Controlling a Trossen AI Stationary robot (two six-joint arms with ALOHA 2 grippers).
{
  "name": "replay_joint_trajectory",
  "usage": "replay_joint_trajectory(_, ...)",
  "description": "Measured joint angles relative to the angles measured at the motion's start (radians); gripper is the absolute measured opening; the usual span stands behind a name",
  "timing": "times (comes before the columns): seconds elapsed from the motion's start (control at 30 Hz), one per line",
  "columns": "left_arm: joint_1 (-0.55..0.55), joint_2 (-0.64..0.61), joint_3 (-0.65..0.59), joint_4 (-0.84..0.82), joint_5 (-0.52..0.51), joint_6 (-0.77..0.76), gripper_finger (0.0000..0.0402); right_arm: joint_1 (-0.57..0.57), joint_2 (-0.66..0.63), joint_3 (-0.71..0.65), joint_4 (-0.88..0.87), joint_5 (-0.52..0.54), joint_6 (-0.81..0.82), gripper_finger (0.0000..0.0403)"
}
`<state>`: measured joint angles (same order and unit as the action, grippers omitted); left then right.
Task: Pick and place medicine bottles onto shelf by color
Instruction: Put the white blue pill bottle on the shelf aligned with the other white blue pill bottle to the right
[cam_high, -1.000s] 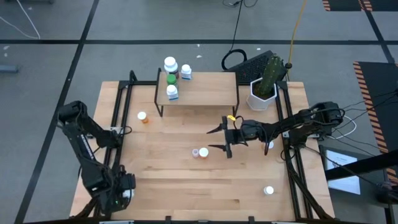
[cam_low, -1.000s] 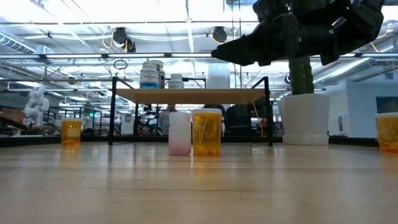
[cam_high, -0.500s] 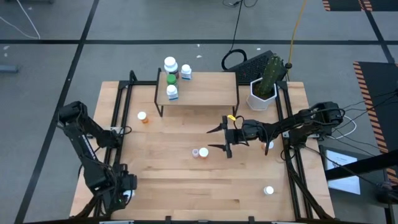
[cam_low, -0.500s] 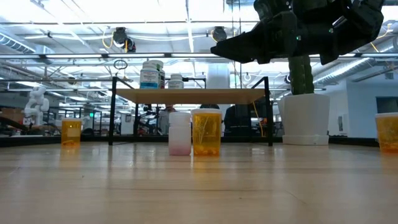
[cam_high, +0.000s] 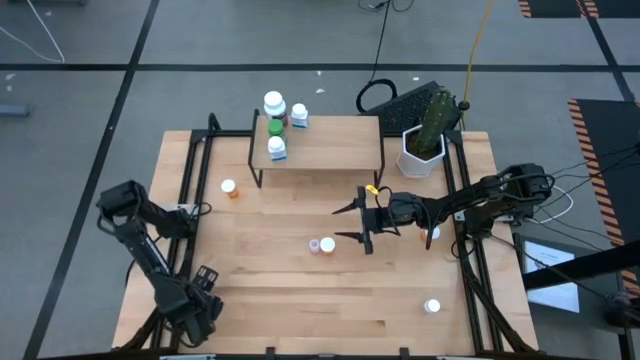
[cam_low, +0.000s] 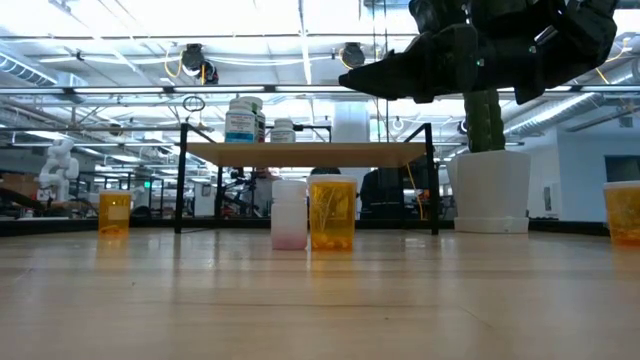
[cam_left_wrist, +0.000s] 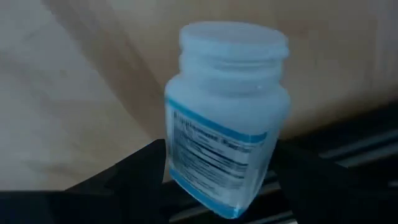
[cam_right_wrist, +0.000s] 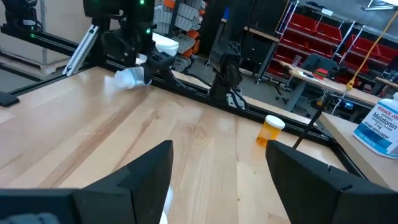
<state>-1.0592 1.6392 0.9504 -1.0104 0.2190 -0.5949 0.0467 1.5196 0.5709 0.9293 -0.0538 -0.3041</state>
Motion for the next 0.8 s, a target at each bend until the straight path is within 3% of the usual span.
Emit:
replay_joint_trajectory(0.07, 0.006, 0.012, 0.000, 0.003, -0.015, 0.040, 0.0290, 0.000, 0.000, 0.000, 0.001, -0.001, -0.004, 0.0254)
replay_joint_trajectory(0.17, 0.013, 0.030, 0.000, 0.020, -0.121, 0.036, 0.0289, 0.000, 0.000, 0.000, 0.001, -0.002, -0.007, 0.0254)
replay_joint_trajectory(0.3, 0.031, 0.040, 0.000, 0.049, -0.282, -0.105, 0.0286, 0.000, 0.000, 0.000, 0.001, -0.002, -0.006, 0.0254)
replay_joint_trajectory(0.57, 0.056, 0.043, 0.000, 0.115, -0.345, -0.146, 0.0225, 0.000, 0.000, 0.000, 0.004, -0.002, 0.003, 0.0254)
replay_joint_trajectory(0.7, 0.062, 0.043, 0.000, 0.115, -0.360, -0.147, 0.0225, 0.000, 0.000, 0.000, 0.009, -0.003, 0.004, 0.0254)
replay_joint_trajectory(0.8, 0.094, 0.043, 0.001, 0.124, -0.437, -0.151, 0.0242, -0.002, 0.000, 0.000, 0.030, -0.060, 0.004, 0.0254)
